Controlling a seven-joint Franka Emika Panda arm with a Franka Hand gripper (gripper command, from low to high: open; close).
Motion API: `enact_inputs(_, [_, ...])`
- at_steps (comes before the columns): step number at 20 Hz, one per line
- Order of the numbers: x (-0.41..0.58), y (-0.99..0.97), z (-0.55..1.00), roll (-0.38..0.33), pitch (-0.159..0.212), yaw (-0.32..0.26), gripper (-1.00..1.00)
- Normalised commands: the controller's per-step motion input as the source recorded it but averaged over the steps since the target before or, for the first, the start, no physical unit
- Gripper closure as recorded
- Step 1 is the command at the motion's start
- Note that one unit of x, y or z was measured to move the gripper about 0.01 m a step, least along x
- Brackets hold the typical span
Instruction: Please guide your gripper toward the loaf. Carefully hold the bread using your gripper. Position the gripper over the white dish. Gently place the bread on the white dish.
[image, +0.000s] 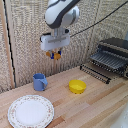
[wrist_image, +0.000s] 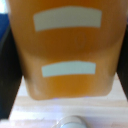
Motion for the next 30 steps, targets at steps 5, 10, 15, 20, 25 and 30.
enact_inputs(5, [-0.276, 0.82, 0.23, -0.002, 0.05, 0.016, 1.0])
enact_inputs(10, [-0.263, 0.75, -0.02, -0.006, 0.104, 0.057, 1.0])
enact_inputs(15, [-0.261, 0.67, -0.27, -0.009, 0.087, 0.088, 1.0])
enact_inputs(20, [-0.237, 0.63, -0.5, -0.033, 0.026, 0.09, 1.0])
enact_inputs(25, [-0.149, 0.57, -0.61, -0.057, 0.0, 0.078, 1.0])
enact_inputs(30, [-0.027, 0.35, -0.56, -0.062, -0.002, 0.057, 1.0])
